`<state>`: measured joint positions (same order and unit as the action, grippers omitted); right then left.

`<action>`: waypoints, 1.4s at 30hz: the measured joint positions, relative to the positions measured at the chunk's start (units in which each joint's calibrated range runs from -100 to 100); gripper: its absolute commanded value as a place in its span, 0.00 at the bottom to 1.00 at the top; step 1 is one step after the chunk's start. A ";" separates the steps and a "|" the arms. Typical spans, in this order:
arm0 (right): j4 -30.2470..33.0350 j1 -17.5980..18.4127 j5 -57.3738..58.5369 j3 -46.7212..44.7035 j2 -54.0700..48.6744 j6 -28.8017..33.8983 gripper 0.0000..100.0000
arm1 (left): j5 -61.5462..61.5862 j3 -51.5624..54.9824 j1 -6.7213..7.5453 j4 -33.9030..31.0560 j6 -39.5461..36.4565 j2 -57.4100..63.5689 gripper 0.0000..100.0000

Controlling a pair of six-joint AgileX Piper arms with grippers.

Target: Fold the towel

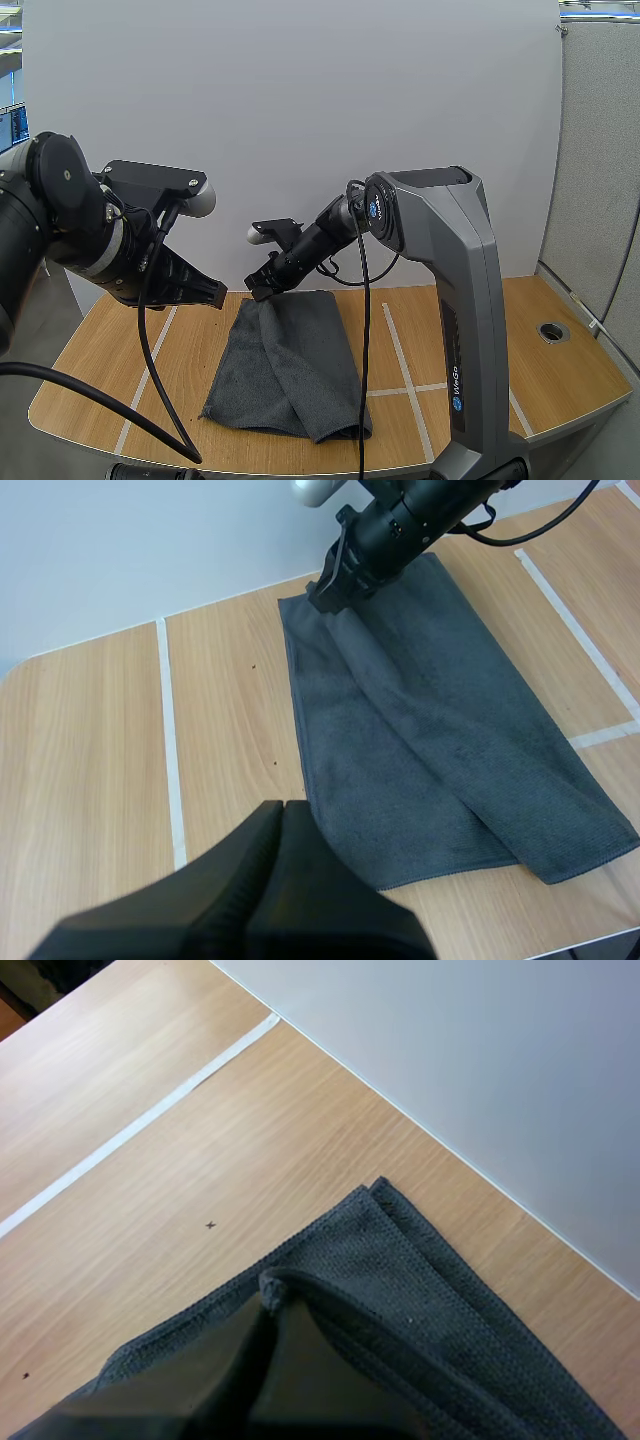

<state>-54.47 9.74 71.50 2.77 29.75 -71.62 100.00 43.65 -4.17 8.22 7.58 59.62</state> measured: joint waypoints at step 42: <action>9.88 -2.95 14.02 -0.90 -16.32 5.18 0.00 | 0.00 0.00 0.00 -2.66 0.00 0.00 0.00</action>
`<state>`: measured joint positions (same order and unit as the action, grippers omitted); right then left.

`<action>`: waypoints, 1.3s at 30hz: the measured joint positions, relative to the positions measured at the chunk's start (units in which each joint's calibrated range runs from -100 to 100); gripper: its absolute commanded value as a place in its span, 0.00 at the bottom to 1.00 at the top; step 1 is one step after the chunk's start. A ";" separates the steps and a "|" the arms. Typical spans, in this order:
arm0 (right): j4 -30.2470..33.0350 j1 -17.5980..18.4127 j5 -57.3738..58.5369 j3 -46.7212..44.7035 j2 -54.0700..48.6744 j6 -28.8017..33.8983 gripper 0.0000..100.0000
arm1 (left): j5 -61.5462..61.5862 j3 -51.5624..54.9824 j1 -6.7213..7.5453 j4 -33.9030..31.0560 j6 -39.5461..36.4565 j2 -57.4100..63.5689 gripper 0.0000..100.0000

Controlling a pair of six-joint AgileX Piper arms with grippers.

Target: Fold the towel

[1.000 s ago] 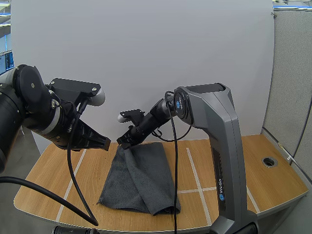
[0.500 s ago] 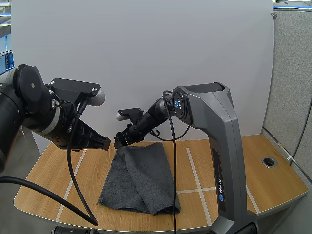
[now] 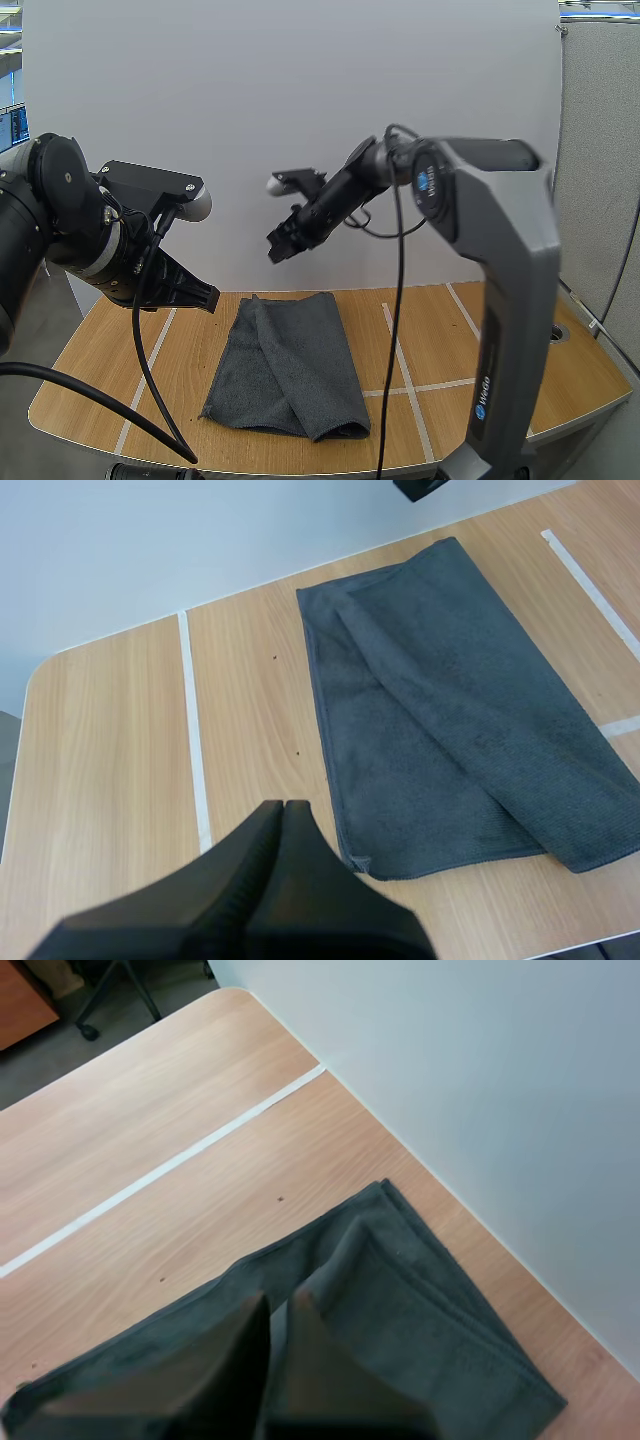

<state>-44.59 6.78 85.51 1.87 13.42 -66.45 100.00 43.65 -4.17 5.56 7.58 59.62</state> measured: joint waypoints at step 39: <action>27.27 -2.06 14.49 -41.19 -86.26 19.01 0.00 | 0.00 -0.11 0.00 22.01 32.32 -17.13 0.00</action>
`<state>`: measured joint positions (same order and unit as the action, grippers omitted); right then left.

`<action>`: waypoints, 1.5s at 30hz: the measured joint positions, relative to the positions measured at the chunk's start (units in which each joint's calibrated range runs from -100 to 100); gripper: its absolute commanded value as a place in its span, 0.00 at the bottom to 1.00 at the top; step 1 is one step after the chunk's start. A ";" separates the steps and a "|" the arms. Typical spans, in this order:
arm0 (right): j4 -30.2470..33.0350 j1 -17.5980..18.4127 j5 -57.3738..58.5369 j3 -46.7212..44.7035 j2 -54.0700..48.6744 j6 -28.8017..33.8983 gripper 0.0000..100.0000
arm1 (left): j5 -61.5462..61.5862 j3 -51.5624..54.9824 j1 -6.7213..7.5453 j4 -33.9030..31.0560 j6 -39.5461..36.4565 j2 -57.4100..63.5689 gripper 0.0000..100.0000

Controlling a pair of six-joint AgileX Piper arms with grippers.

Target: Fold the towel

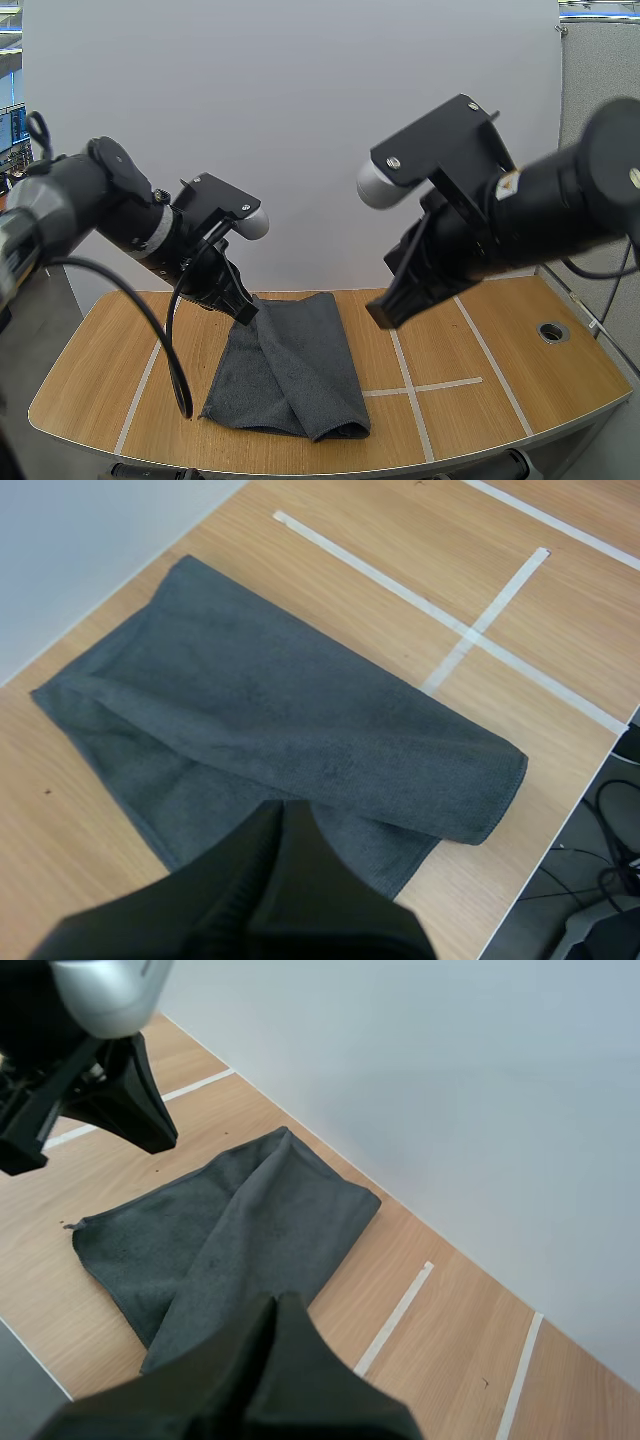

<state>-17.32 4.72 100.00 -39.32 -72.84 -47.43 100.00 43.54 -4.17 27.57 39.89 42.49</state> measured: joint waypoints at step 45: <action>4.57 0.00 0.00 -9.58 -15.53 8.15 0.00 | -0.36 3.44 5.32 -2.91 4.03 -34.29 0.08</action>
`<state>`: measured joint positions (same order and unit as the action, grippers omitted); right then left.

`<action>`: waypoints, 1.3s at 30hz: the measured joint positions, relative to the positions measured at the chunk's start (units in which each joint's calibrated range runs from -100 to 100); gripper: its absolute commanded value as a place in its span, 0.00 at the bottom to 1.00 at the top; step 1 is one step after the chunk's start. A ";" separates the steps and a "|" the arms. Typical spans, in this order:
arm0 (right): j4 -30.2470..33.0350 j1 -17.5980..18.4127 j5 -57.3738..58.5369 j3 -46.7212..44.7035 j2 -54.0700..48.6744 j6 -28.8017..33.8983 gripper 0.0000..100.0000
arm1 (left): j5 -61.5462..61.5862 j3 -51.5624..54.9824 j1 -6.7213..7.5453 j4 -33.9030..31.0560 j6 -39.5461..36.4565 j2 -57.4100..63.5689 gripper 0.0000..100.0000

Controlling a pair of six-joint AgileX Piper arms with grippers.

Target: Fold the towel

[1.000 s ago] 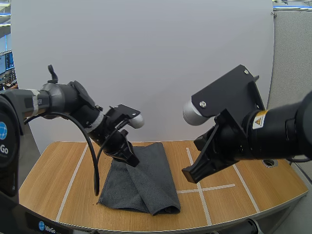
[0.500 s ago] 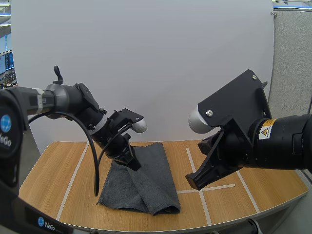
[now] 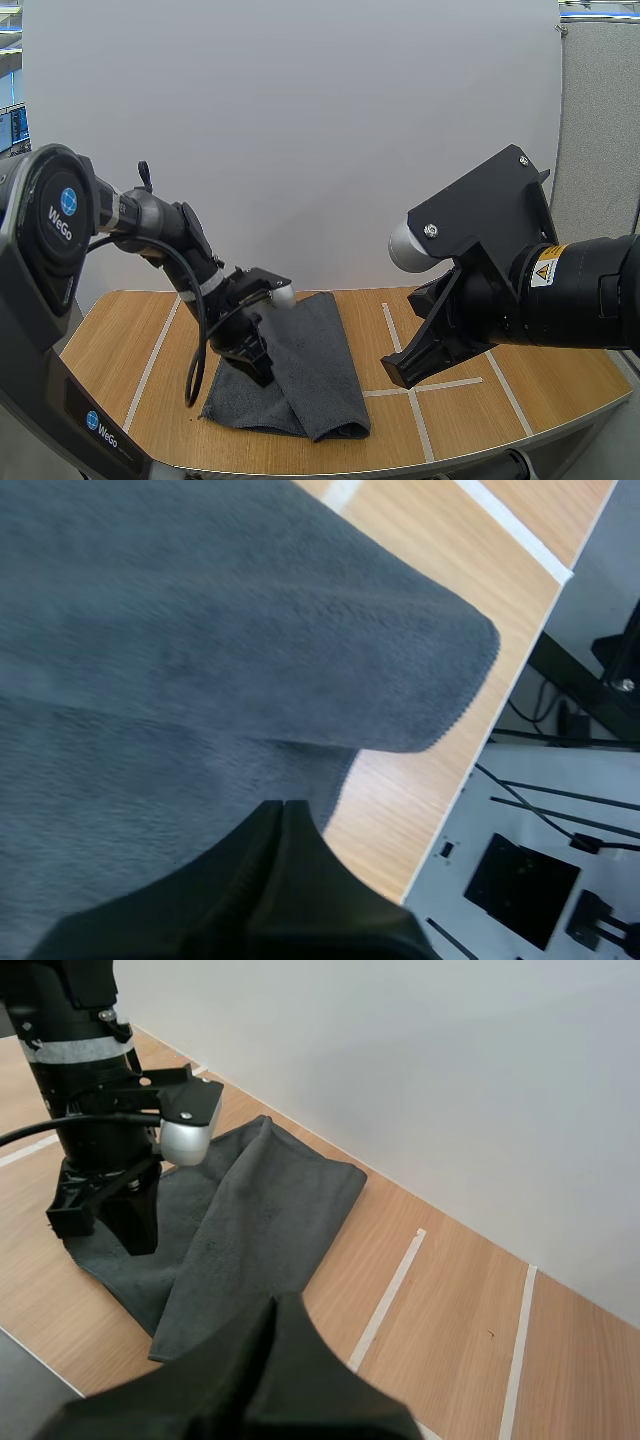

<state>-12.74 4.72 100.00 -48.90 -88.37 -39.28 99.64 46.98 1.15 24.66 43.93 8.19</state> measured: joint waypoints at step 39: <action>0.11 0.00 0.00 0.00 0.00 0.00 0.00 | -0.18 10.28 5.18 9.87 0.11 0.00 0.95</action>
<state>-12.64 4.72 100.00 -48.90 -88.37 -39.28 99.46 57.26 6.33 34.54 44.04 8.19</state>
